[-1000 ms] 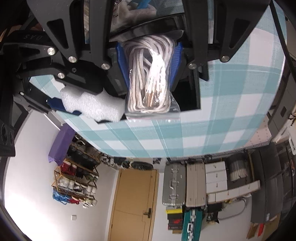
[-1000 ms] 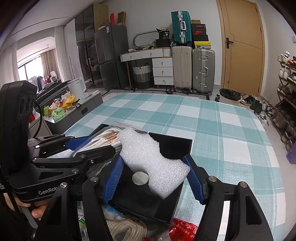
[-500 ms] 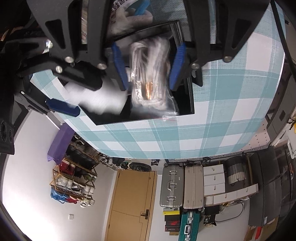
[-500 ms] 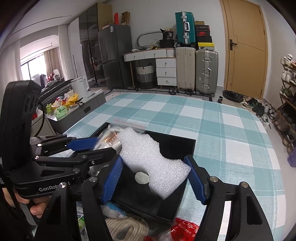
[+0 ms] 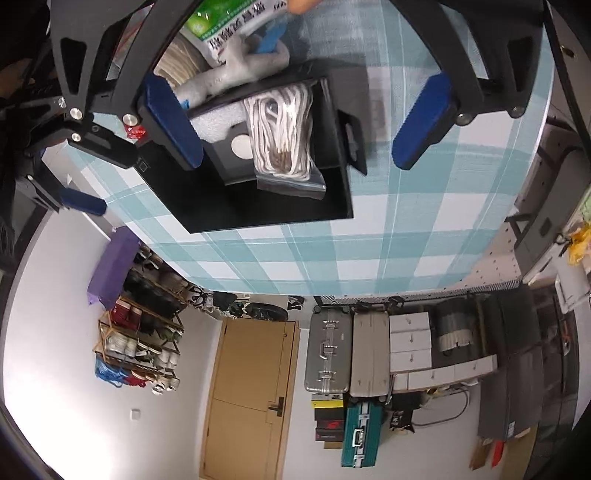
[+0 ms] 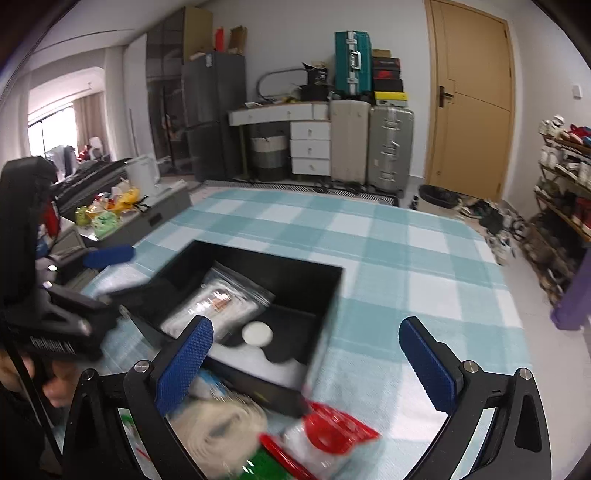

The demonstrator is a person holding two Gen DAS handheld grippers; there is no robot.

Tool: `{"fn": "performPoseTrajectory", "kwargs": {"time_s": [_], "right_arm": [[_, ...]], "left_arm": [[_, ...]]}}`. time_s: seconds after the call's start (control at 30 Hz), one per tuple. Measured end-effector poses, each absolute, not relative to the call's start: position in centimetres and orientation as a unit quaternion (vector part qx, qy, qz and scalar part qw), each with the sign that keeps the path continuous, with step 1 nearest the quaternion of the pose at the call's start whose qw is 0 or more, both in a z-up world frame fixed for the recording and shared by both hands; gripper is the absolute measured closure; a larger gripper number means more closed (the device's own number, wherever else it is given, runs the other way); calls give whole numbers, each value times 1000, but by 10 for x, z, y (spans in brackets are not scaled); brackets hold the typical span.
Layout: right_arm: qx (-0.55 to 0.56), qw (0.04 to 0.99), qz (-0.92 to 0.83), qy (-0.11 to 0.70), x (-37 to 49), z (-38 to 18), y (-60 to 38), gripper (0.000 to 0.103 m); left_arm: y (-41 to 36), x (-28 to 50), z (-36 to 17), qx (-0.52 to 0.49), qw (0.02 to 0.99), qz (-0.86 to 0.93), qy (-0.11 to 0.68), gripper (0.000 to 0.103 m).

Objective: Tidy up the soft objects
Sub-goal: 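Open both tools to drop the rope bag and foam block into the box, then grasp the red-and-white balloon-glue bag with the right tool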

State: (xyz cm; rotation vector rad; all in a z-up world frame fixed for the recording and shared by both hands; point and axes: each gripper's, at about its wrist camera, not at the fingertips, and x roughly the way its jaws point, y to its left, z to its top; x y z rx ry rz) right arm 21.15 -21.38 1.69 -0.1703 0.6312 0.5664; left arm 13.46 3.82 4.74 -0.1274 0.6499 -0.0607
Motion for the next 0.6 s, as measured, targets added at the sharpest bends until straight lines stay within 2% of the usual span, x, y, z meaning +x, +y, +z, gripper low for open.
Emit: {"fn": "performPoseTrajectory", "kwargs": {"time_s": [0.6], "right_arm": [[-76,905,278,312,165,14,-253,1]], "left_arm": [[35,79,35,-57,944,-28,325,0]]}}
